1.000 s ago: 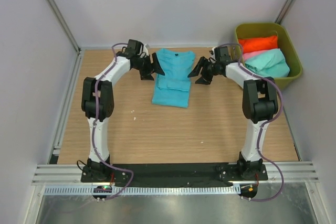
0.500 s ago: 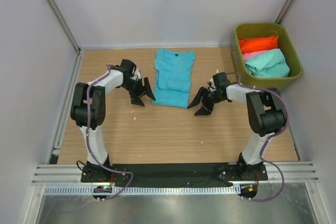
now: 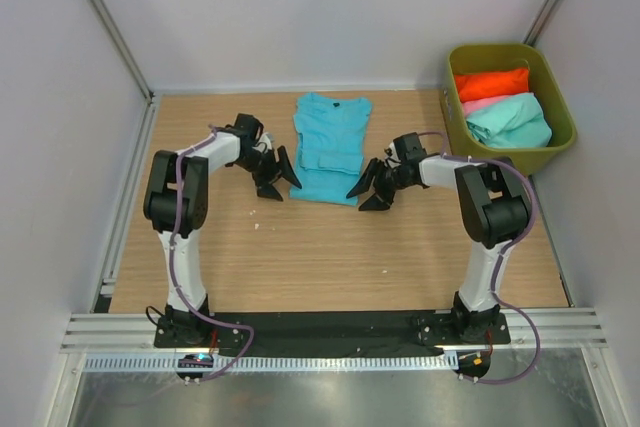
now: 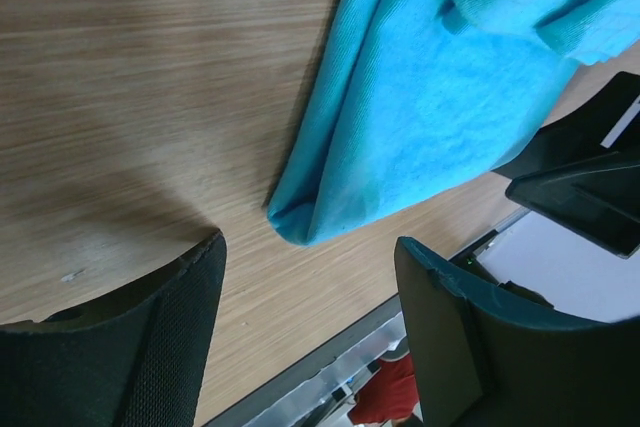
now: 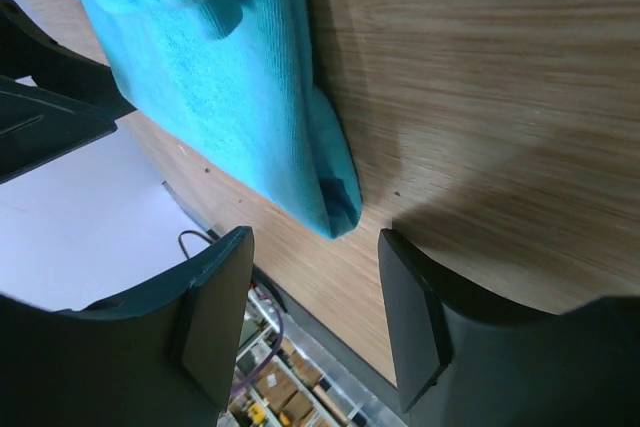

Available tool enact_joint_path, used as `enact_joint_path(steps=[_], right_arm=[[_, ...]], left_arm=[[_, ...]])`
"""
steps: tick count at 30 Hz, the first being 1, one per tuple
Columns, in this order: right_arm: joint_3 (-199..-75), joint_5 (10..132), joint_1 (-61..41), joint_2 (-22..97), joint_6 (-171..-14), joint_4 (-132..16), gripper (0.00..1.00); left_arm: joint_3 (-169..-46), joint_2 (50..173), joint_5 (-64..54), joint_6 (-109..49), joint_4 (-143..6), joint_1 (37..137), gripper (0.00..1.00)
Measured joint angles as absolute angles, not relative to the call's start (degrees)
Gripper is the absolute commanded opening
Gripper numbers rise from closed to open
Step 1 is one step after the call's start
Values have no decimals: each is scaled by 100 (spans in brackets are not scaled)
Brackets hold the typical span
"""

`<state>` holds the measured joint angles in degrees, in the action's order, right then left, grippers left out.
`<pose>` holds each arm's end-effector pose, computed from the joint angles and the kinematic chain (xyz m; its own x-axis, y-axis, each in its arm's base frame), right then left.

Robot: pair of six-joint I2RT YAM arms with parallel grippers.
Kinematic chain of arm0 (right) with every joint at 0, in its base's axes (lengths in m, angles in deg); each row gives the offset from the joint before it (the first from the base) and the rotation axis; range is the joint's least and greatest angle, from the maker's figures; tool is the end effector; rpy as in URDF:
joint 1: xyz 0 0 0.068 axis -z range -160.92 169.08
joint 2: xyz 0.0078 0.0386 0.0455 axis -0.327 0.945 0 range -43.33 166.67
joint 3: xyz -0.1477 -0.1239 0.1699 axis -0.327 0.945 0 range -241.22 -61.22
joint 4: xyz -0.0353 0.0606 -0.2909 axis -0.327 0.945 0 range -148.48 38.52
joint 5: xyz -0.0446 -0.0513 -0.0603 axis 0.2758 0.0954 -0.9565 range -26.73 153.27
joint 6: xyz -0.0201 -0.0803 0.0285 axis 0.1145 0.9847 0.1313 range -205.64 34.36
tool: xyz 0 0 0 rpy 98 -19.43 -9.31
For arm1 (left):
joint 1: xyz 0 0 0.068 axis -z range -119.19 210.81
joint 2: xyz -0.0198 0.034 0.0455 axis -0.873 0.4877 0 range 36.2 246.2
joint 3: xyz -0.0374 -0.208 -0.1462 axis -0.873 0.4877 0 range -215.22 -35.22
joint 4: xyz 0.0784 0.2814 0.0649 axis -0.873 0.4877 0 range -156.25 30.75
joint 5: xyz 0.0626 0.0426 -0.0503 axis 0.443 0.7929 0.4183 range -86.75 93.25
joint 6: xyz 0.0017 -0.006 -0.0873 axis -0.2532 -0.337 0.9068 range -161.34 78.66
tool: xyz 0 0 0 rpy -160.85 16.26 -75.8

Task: Fold and stack the t-shirts
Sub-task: Fold the tshirt

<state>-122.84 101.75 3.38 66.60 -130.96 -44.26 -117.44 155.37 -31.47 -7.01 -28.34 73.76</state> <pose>0.3728 0.1551 0.0538 -0.9477 0.3118 0.0683 0.2641 0.6459 0.7163 0.4194 -0.1418 0.0733 -0.9625 -0.2543 0.0945 -0.2588 0.7560 -0.6012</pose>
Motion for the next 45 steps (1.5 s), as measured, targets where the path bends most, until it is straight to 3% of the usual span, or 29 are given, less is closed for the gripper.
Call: enact_joint_path(steps=[11, 23, 30, 32, 34, 36, 45], right_arm=[[-12289, 10238, 187, 6767, -13240, -4568, 54], [-12367, 10114, 203, 6922, -13199, -4625, 28], [-12370, 9976, 331, 6911, -13028, -4618, 21], [-12367, 9919, 384, 6880, -12961, -4594, 18], [-12354, 9860, 445, 6799, -12882, -4579, 4], [-12280, 9819, 509, 6651, -12810, -4572, 2], [-12037, 9703, 648, 5711, -12541, -4299, 2]], left_arm=[[-11846, 15723, -3355, -548, -2969, 7380, 59], [-11840, 15808, -3372, -524, -3140, 7468, 40], [-11803, 15835, -3396, -470, -3343, 7605, 31], [-11759, 15835, -3414, -426, -3433, 7677, 26], [-11680, 15826, -3422, -380, -3531, 7765, 12], [-11569, 15786, -3438, -362, -3638, 7850, 0], [-11186, 14967, -3387, -310, -3697, 8224, 0]])
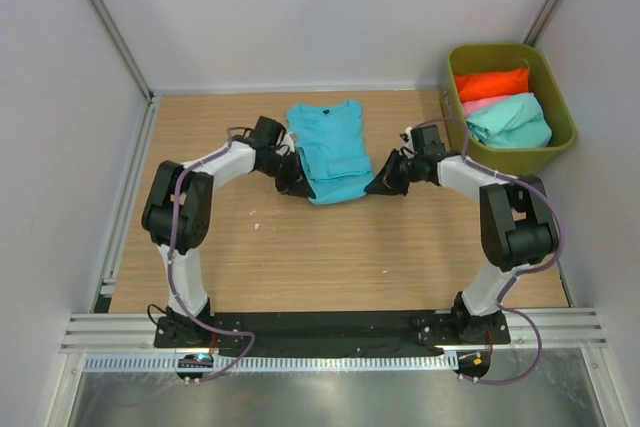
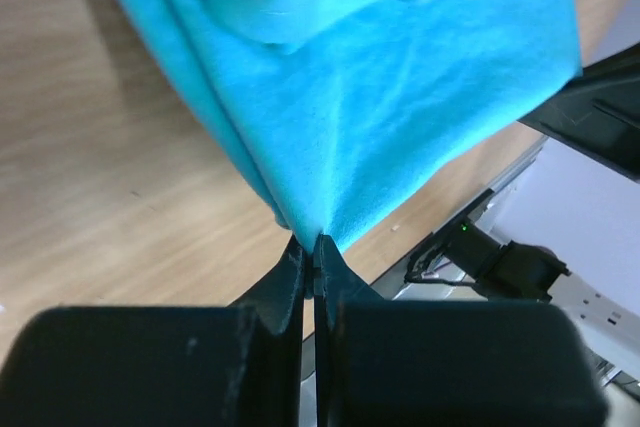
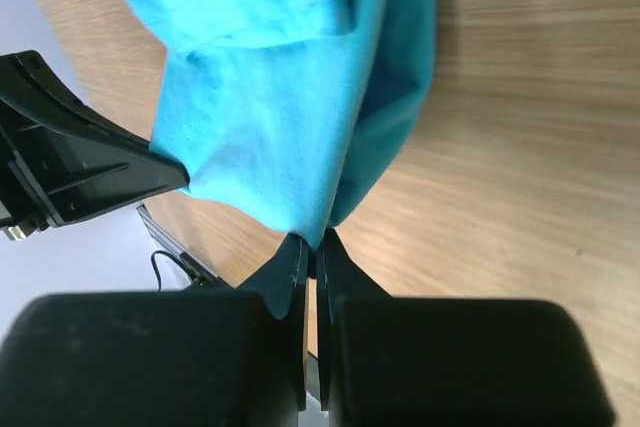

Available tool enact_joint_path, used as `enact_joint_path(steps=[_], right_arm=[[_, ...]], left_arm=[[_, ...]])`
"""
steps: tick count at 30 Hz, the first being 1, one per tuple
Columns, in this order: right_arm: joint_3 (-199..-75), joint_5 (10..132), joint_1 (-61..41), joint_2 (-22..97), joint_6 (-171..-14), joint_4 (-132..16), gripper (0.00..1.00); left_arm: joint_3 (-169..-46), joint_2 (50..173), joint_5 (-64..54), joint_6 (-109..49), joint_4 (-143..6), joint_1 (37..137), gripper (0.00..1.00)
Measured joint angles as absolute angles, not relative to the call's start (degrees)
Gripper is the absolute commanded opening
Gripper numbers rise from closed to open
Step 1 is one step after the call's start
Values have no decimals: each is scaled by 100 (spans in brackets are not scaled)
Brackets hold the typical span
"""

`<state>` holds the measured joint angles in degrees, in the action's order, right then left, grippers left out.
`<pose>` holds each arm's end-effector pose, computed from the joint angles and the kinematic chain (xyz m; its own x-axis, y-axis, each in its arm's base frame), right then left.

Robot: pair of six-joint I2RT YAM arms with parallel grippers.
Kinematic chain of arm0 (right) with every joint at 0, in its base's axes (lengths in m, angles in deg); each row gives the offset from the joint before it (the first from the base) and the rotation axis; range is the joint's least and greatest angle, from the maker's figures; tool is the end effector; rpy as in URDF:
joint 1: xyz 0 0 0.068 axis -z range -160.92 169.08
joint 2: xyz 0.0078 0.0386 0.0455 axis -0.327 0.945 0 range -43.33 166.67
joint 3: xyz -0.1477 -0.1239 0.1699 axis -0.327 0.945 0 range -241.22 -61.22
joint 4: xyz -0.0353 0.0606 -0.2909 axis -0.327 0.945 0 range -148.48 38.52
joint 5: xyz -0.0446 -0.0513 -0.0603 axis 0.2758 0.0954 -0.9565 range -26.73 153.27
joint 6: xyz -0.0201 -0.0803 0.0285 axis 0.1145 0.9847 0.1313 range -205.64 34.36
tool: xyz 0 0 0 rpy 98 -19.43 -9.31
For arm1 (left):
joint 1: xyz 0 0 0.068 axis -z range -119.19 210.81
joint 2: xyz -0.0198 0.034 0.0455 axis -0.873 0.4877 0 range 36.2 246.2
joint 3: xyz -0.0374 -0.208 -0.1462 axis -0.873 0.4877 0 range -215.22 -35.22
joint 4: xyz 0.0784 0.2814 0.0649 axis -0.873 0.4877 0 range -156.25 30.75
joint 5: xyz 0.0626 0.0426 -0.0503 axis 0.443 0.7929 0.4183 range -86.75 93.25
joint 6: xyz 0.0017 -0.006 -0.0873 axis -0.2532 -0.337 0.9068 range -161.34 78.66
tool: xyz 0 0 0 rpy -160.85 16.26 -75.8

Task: Fold and stack the t-shirts
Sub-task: Fold the tshirt

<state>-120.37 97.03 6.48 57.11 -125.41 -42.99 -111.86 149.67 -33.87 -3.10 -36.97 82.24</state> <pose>0.3755 0.1283 0.0982 -0.9336 0.3362 -0.1236 0.1545 0.6892 0.7079 0.3904 -0.2035 0.0936 -0.9896 -0.1417 0.0236 -0.1194 0.7197 -0.6840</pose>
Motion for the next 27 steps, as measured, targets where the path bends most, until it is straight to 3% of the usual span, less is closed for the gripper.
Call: enact_joint_path(steps=[10, 27], right_arm=[[-12144, 9786, 657, 4262, -12381, -3654, 1], [-13027, 9939, 653, 4741, -12246, -3261, 1]], left_arm=[[-11324, 13483, -3079, -1027, -3212, 8432, 0], [-11499, 13100, -2716, -1488, -2807, 8399, 0]])
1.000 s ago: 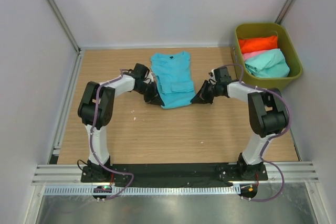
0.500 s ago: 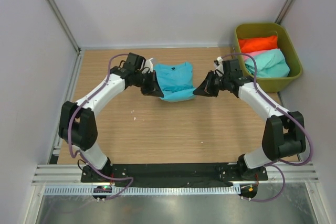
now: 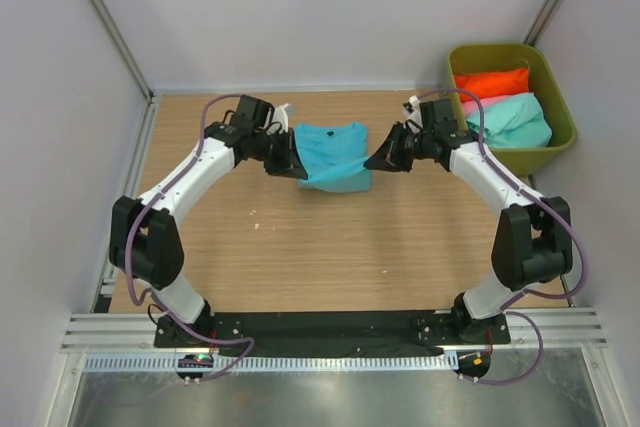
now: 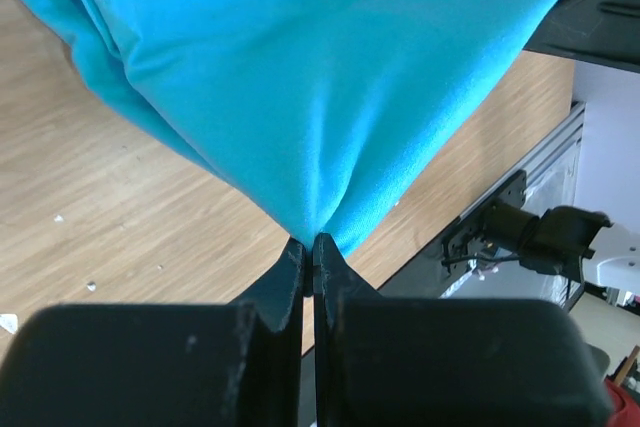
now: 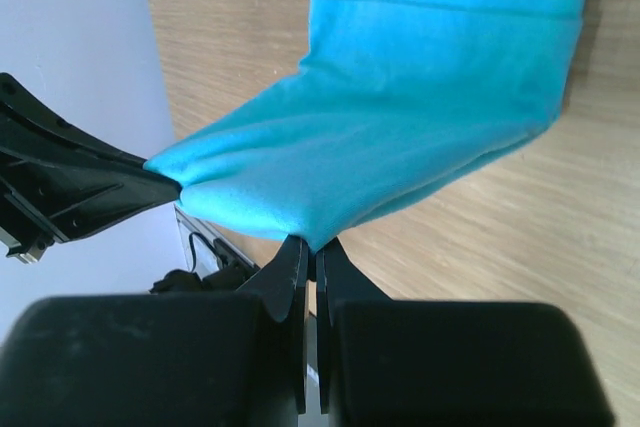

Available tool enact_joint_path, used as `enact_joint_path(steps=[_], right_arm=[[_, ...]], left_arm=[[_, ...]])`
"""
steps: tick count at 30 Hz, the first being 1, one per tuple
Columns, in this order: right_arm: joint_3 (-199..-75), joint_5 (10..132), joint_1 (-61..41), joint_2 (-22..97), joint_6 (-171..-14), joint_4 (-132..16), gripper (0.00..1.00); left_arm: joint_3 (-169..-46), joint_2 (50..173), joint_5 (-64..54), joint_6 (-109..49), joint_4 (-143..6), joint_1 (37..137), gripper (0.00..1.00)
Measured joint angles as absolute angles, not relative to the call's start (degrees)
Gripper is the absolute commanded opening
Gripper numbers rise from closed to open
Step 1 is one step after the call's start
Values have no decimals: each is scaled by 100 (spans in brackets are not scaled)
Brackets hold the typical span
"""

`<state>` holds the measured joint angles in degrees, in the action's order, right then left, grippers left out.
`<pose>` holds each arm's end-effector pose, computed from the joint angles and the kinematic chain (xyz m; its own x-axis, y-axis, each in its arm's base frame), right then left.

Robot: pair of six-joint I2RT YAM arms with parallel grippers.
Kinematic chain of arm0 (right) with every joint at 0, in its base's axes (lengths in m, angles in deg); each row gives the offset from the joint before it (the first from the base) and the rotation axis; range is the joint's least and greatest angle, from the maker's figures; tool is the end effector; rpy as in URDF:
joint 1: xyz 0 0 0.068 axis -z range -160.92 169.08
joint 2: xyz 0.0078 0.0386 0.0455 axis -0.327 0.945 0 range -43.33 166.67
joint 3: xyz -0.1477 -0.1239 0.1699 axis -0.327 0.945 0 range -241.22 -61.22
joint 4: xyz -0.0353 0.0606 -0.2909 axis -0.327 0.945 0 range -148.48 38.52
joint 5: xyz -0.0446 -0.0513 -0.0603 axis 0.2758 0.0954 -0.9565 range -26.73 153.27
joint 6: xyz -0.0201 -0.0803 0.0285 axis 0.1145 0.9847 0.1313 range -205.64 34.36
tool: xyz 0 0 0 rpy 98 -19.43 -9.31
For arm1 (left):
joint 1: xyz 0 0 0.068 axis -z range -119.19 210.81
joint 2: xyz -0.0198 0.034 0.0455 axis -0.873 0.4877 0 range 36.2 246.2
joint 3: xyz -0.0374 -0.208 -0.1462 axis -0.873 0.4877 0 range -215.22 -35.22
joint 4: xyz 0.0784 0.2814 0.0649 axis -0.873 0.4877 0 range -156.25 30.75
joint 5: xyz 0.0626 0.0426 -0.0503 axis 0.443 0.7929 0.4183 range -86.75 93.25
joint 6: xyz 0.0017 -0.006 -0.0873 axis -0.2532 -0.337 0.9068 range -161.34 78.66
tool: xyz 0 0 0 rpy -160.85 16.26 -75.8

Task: Fold and stack the t-shirts
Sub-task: Fold the tshirt

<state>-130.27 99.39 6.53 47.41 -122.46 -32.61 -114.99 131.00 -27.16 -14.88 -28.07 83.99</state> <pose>0.3828 0.1322 0.2106 -0.9146 0.2923 -0.2794 -0.0197 0.6580 0.7528 0.3669 -0.1998 0.2314 -0.9345 -0.0179 -0.3554 0.2253 0.7434 -0.6297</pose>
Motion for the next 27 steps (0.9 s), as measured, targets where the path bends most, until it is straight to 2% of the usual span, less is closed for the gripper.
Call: enact_joint_path(steps=[5, 11, 12, 14, 15, 16, 18, 22, 27], right_arm=[[-13620, 9937, 651, 5320, -12231, -3405, 1], [-14874, 9908, 646, 6653, -12189, -3587, 2], [-15143, 9891, 646, 6913, -12185, -3641, 1], [-15558, 9847, 646, 7359, -12134, -3786, 3], [-15797, 9786, 648, 7580, -12071, -3801, 14], [-16066, 9675, 648, 7807, -12001, -3814, 44], [-16529, 9515, 648, 8181, -11835, -3871, 63], [-17143, 9257, 677, 8445, -11369, -3794, 68], [-17421, 9146, 723, 8318, -10961, -3558, 67]], left_arm=[[-12148, 13642, -2743, -1508, -2799, 8075, 0], [-13536, 15000, -2747, -1580, -2799, 7590, 1], [-13835, 15262, -2721, -1608, -2829, 7544, 6], [-14404, 15747, -2616, -1667, -2886, 7490, 27], [-14609, 15931, -2557, -1670, -2956, 7479, 42], [-14825, 16119, -2480, -1700, -2987, 7468, 63], [-15214, 16438, -2297, -1739, -3094, 7468, 75], [-15682, 16700, -1989, -1930, -3138, 7492, 89], [-15840, 16536, -1836, -2133, -3057, 7391, 90]])
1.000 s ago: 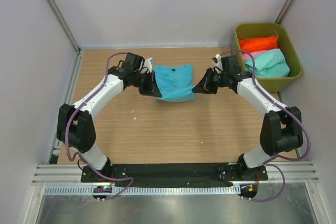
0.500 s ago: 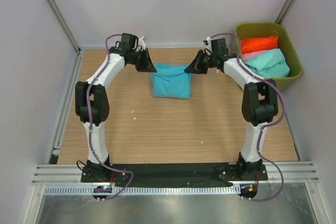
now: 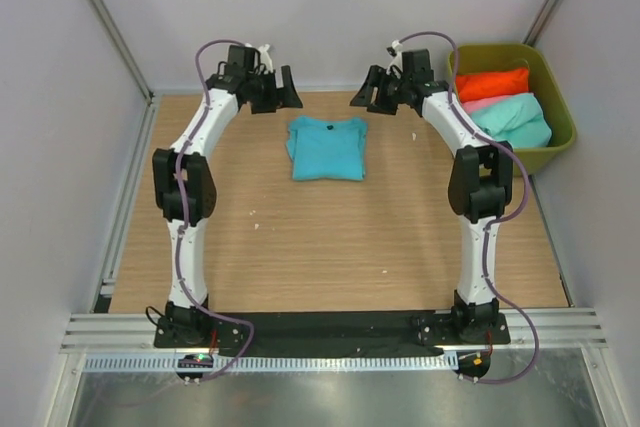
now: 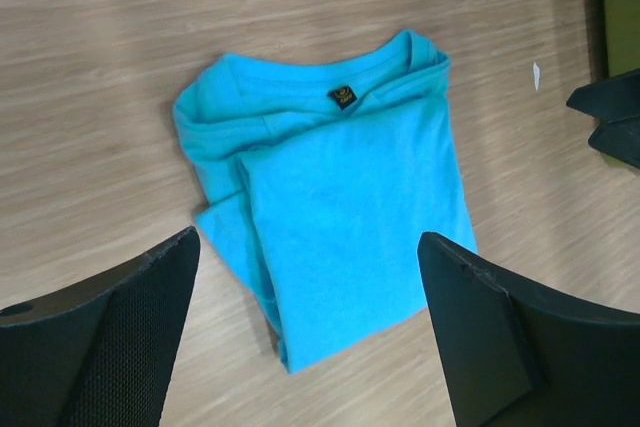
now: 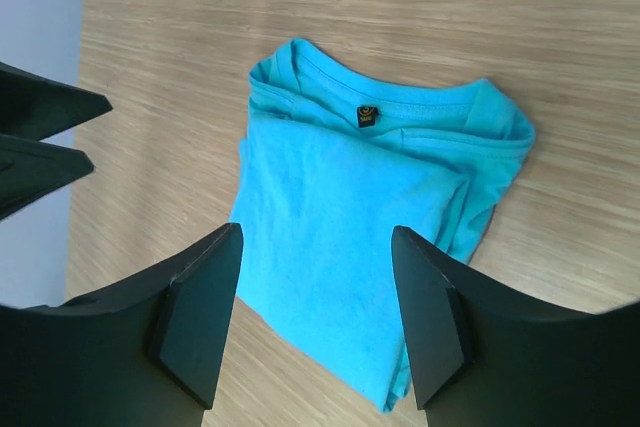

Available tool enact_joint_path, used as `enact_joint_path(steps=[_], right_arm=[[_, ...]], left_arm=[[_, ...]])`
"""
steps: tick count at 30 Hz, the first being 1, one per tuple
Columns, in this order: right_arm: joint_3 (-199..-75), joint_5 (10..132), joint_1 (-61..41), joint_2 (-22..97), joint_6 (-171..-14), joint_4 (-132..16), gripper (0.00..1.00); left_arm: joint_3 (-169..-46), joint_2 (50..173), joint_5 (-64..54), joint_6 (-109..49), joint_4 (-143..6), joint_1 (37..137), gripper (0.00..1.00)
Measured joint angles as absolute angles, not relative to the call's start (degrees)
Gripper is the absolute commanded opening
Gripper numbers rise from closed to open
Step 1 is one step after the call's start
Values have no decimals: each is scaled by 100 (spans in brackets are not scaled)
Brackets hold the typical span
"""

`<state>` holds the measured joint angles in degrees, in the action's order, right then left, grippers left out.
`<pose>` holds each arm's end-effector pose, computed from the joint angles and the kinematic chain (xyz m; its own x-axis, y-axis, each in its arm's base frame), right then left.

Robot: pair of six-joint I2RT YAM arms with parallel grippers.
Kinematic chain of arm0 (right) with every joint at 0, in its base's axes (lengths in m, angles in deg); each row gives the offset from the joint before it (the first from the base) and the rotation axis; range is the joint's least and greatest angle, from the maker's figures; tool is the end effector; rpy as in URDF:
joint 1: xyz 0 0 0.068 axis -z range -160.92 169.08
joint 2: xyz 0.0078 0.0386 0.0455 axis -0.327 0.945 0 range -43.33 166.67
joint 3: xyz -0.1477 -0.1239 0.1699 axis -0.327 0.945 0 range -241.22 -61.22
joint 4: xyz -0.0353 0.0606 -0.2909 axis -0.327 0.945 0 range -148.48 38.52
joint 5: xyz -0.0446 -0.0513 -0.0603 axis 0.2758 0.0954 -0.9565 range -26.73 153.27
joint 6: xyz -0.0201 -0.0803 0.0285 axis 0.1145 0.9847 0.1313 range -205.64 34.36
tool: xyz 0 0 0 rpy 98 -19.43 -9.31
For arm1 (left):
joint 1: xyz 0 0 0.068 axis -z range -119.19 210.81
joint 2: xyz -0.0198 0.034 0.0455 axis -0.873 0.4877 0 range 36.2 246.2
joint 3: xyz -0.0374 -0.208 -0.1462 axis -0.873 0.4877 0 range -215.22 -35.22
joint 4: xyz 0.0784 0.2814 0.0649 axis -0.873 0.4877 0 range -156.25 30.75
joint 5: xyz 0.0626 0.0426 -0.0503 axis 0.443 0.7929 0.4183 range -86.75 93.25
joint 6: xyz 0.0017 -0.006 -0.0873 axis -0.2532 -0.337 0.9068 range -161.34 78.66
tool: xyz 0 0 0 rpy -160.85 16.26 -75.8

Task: Fold and stack the t-shirts
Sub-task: Fold the tshirt, then neatly place the folded tshirt to the corner

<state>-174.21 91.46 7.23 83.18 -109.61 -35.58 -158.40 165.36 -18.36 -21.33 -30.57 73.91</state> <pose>0.5532 0.1537 0.2197 -0.7556 0.2073 -0.6213 -0.2693 0.7663 0.5833 0.5538 -0.1582 0.2383 -0.7722 -0.1469 -0.6182 0.2282 0.8439 -0.4856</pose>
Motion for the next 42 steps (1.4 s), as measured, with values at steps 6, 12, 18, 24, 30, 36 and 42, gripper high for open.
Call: enact_joint_path(steps=[6, 12, 18, 24, 30, 36, 42], right_arm=[[-17150, 9146, 686, 8139, -10655, -3193, 66], [-16791, 9124, 425, 8150, -10478, -2911, 66], [-16879, 9148, 244, 8437, -10419, -2942, 66], [-16918, 9146, 270, 8998, -10421, -2970, 66], [-17008, 9216, 288, 9132, -10467, -3021, 66], [-17008, 9220, 286, 9142, -10504, -3042, 66], [-17008, 9222, 286, 9142, -10510, -3051, 65]], left_arm=[[-15223, 16385, -2839, -1914, -2993, 6648, 72], [-14657, 16744, -3628, -1617, -2921, 5927, 68], [-14581, 17310, -4074, -1398, -2998, 6071, 68], [-14727, 17585, -4340, -1254, -3168, 6252, 69], [-15221, 17920, -4384, -1127, -3406, 6596, 70], [-15625, 18173, -4314, -1058, -3610, 7094, 71], [-15695, 18265, -4190, -1007, -3776, 7304, 55]])
